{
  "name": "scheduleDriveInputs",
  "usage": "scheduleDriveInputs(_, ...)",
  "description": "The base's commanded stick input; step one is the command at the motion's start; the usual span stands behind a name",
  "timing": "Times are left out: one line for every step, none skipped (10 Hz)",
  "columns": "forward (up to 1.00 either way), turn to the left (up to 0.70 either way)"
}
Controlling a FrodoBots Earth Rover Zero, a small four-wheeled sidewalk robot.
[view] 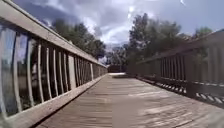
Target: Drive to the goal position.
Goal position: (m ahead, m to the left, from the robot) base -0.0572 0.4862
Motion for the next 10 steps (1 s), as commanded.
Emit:
scheduleDriveInputs(0.7, 0.0)
scheduleDriveInputs(0.7, 0.0)
scheduleDriveInputs(0.7, 0.0)
scheduleDriveInputs(0.7, 0.0)
scheduleDriveInputs(0.7, 0.0)
scheduleDriveInputs(0.7, 0.0)
scheduleDriveInputs(0.7, 0.0)
scheduleDriveInputs(0.7, 0.0)
scheduleDriveInputs(0.7, 0.0)
scheduleDriveInputs(0.7, 0.0)
